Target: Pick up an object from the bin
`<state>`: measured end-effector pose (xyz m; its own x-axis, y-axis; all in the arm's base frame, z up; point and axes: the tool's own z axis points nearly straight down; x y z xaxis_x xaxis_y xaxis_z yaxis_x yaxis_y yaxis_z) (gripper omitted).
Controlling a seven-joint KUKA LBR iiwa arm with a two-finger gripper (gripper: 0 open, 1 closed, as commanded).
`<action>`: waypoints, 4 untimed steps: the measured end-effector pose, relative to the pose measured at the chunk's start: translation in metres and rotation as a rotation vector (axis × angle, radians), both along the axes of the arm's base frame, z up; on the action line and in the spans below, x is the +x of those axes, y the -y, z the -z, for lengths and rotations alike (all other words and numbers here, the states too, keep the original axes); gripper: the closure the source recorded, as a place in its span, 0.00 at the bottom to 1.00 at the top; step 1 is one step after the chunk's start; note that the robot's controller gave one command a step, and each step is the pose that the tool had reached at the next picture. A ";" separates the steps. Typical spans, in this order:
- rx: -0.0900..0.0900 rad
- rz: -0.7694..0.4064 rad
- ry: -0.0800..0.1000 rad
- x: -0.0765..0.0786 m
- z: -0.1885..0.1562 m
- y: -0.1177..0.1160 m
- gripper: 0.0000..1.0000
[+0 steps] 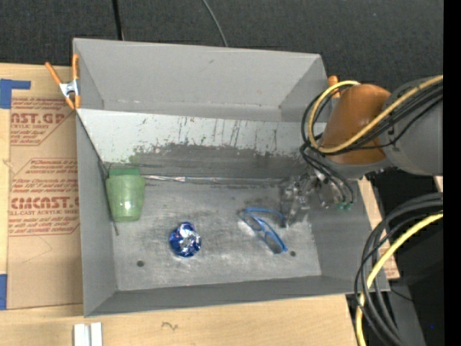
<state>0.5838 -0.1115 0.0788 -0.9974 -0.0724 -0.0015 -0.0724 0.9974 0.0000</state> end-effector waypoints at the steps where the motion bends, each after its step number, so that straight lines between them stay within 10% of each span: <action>1: -0.001 -0.451 0.004 -0.048 -0.116 -0.050 1.00; 2: 0.000 -0.450 0.002 -0.048 -0.115 -0.050 0.00; 3: 0.003 -0.310 -0.002 -0.027 -0.069 -0.107 0.00; 4: 0.000 -0.479 0.005 -0.034 0.009 -0.060 0.00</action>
Offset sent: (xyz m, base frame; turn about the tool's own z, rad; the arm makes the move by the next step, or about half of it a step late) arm -0.0489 0.0478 0.1155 -0.4492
